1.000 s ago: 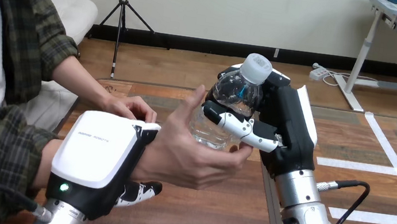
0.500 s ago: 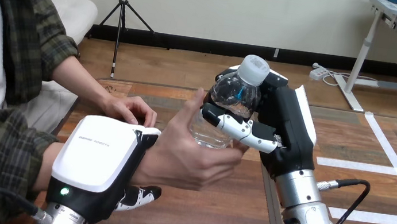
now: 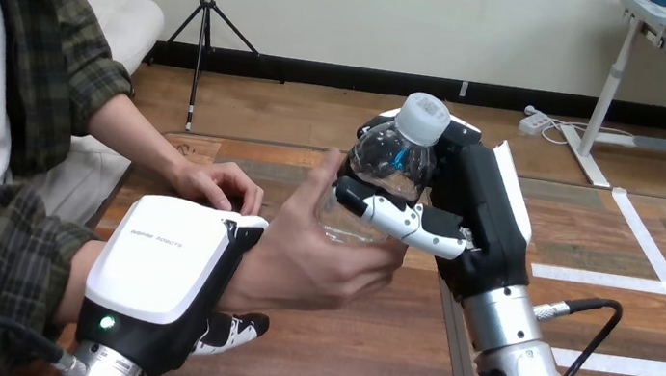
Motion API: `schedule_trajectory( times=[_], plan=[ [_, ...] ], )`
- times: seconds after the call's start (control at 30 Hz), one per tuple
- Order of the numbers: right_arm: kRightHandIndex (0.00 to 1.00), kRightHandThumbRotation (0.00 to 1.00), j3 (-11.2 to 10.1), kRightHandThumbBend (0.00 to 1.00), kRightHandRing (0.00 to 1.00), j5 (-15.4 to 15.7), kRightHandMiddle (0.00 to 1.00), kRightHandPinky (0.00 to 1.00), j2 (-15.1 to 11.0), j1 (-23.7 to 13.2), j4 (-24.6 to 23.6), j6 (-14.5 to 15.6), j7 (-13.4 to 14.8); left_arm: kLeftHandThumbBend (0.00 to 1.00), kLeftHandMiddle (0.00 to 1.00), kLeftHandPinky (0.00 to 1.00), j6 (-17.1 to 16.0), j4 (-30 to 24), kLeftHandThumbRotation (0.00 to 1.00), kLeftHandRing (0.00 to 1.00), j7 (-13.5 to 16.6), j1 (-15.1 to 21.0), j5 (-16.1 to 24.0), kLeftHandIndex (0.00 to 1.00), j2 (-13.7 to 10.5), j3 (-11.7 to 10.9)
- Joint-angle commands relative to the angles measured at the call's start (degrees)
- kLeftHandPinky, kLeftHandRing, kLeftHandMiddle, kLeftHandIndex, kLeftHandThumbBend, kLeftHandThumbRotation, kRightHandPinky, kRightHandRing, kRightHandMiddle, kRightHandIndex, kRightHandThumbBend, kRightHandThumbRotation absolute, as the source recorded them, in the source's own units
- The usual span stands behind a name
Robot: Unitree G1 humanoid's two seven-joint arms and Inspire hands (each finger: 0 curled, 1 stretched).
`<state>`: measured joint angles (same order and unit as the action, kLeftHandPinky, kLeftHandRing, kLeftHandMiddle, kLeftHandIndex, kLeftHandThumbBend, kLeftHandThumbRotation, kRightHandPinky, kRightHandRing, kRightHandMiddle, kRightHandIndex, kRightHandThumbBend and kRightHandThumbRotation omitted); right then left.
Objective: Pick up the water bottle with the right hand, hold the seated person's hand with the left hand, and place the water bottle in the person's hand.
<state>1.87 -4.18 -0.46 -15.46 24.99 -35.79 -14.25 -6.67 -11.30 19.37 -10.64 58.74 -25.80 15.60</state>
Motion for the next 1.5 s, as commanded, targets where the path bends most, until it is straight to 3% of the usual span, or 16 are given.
schedule_trajectory(
  times=[0.0,0.43,1.07,1.23,1.47],
  plan=[
    [0.47,0.0,0.2,0.65,0.4,-1.9,0.45,0.34,-0.6,-0.8,-6.1,-0.2,-1.5,0.83,0.42,0.36,-1.0,-1.6,0.0,0.38,-0.4,1.0,0.2,0.46,0.8,1.2],
    [0.47,0.0,0.5,0.65,0.41,-2.2,0.46,0.34,-0.9,2.0,-9.4,-1.1,-4.0,0.82,0.43,0.35,-1.2,-1.2,0.0,0.38,-0.5,1.0,0.2,0.46,1.0,1.0],
    [0.47,0.0,0.7,0.66,0.42,-4.4,0.46,0.36,-1.1,4.9,-12.2,0.4,-7.0,0.82,0.42,0.34,-1.9,-0.2,0.0,0.37,0.3,1.1,0.4,0.46,1.2,0.7],
    [0.47,0.0,0.7,0.66,0.42,-3.5,0.46,0.36,-1.4,5.1,-12.5,0.0,-6.9,0.82,0.42,0.34,-1.9,-0.2,0.0,0.38,0.2,1.1,0.4,0.46,1.2,0.6],
    [0.48,0.0,0.9,0.65,0.43,-5.2,0.47,0.36,-1.4,5.7,-13.2,1.1,-8.1,0.82,0.42,0.34,-2.3,0.1,0.0,0.38,0.6,1.2,0.2,0.46,1.1,0.5]
  ],
)
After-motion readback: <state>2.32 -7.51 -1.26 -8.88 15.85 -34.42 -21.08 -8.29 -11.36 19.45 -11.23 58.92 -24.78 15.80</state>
